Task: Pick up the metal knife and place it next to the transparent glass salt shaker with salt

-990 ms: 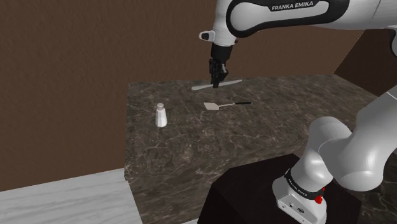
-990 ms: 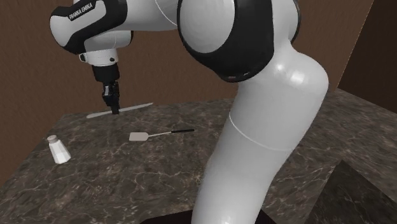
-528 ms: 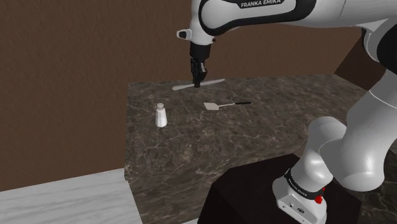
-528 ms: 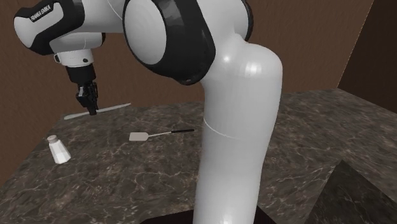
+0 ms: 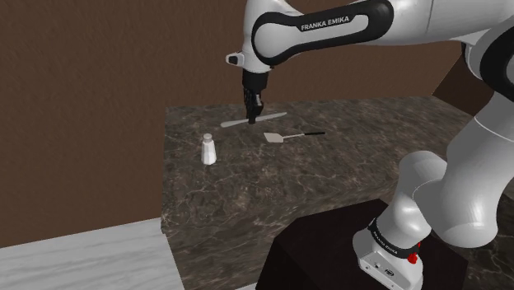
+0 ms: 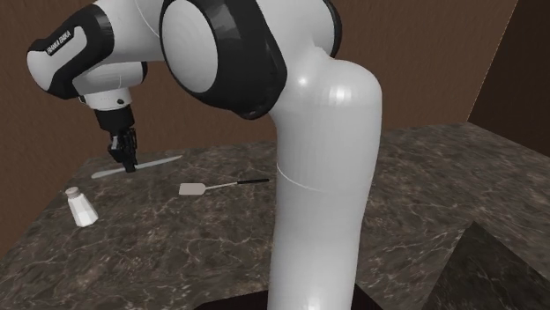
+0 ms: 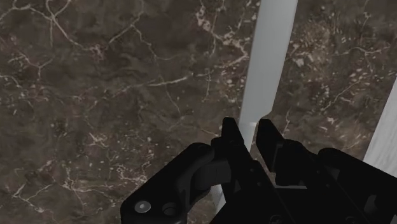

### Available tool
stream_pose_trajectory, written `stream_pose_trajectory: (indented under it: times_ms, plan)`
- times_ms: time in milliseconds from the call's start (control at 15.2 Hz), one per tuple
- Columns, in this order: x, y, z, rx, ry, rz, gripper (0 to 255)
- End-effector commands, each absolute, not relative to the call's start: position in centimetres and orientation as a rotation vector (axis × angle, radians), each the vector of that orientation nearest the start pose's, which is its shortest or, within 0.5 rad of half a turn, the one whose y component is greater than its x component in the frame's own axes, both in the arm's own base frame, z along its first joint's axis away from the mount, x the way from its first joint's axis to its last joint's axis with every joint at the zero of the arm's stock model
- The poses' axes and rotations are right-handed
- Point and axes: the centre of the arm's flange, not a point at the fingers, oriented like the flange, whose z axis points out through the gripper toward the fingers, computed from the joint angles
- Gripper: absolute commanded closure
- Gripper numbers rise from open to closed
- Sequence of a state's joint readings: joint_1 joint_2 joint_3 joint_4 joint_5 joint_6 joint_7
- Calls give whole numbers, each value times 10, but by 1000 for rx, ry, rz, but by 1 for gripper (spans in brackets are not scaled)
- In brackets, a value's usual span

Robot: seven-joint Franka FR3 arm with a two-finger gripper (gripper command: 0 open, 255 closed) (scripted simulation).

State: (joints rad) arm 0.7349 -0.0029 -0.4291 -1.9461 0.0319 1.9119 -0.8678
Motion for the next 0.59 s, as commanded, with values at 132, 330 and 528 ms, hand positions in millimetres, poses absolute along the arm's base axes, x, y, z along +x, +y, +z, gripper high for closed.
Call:
stream_pose_trajectory:
  times_ms: [132, 330, 528]
  plan:
    - [527, 168, 455, -2593, -1703, 33, 255]
    - [527, 168, 439, -2593, -1703, 33, 255]
    - [527, 168, 424, -2593, -1703, 33, 255]
